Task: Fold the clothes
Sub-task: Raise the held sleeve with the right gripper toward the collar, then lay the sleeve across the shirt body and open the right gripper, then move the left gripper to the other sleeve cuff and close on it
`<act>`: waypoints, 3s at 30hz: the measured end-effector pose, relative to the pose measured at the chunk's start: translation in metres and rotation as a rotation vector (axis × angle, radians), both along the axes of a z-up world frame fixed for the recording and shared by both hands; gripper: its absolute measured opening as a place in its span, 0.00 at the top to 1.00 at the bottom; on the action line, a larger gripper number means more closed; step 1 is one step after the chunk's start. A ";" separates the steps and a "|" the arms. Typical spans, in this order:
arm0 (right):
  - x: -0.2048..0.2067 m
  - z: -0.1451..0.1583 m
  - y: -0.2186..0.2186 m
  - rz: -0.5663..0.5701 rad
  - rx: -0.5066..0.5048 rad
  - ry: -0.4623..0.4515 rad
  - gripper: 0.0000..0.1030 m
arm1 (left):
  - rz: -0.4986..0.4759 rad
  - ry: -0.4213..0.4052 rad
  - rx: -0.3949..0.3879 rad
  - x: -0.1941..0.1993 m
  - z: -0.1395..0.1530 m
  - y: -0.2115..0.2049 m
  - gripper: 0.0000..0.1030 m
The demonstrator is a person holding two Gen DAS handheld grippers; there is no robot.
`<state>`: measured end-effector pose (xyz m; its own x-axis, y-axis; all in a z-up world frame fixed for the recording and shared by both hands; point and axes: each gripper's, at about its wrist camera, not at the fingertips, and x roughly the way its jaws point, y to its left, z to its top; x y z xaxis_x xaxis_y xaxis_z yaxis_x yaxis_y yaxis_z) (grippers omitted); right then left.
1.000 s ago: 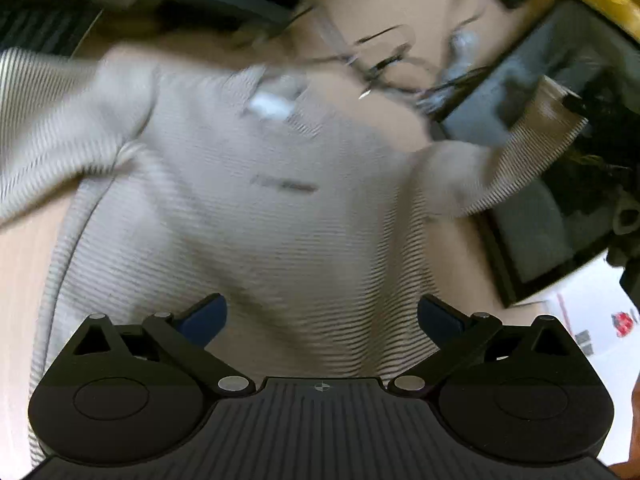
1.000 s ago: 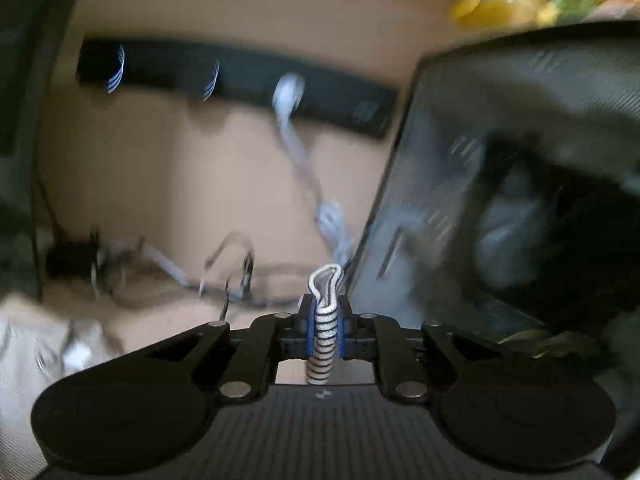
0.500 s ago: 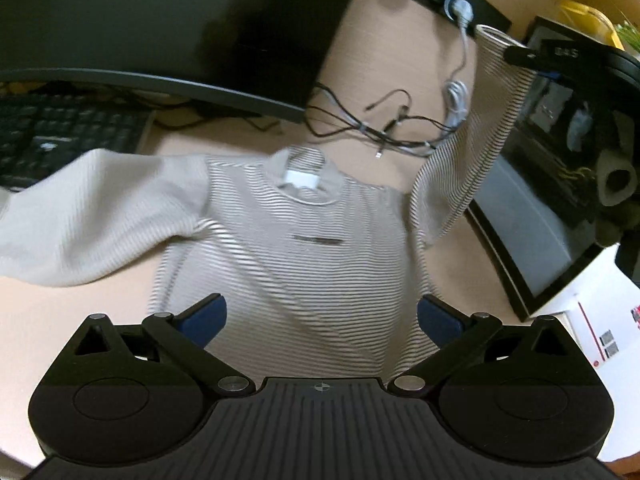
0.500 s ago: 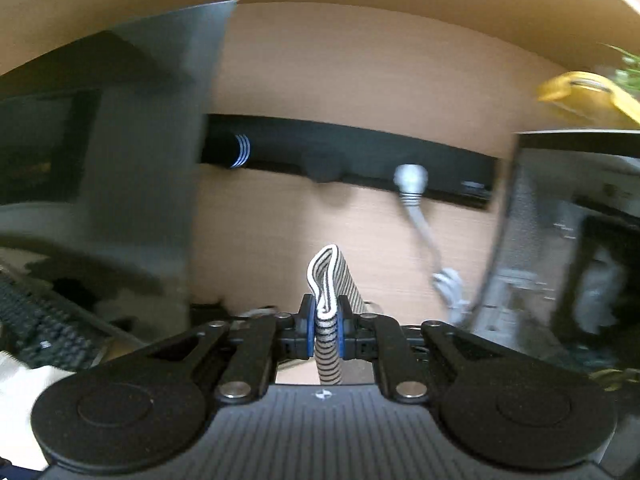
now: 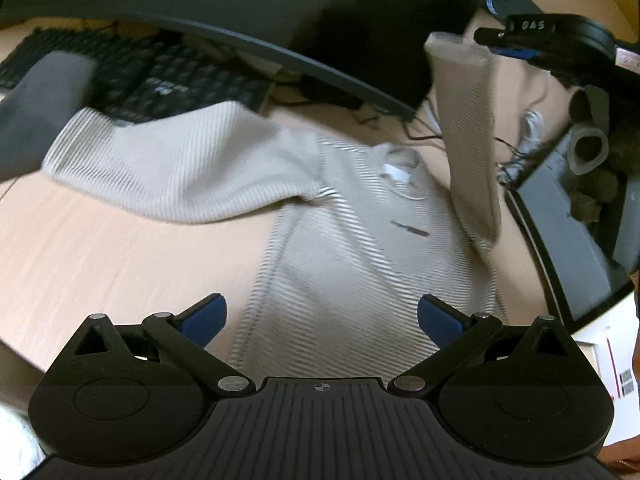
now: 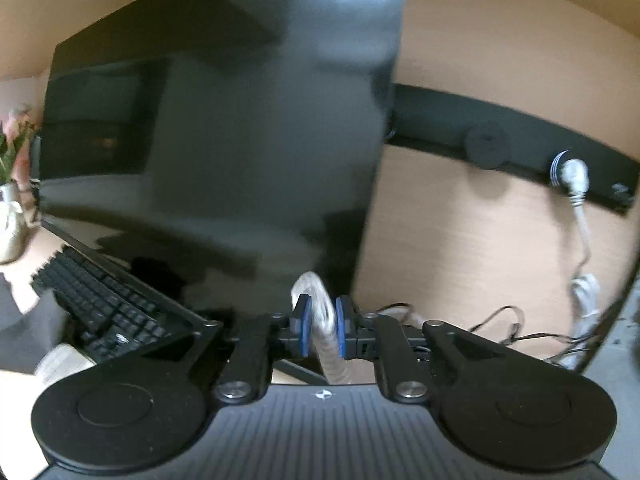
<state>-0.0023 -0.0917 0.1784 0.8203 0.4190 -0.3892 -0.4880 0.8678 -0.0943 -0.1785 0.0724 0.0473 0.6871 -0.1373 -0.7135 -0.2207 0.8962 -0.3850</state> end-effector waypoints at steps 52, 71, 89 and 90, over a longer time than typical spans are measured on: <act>-0.037 -0.184 -0.138 0.048 -0.095 0.392 0.05 | -0.350 0.095 0.178 0.136 -0.052 -0.139 0.00; -0.030 -0.184 -0.149 -0.001 -0.116 0.376 0.00 | 0.521 0.132 0.303 0.069 -0.045 0.081 0.00; -0.083 -0.115 -0.209 0.021 0.543 0.482 0.00 | 0.488 0.065 0.480 0.067 -0.058 0.086 0.88; -0.087 -0.116 -0.205 0.030 0.540 0.479 0.00 | 0.483 0.053 0.479 0.066 -0.051 0.083 0.90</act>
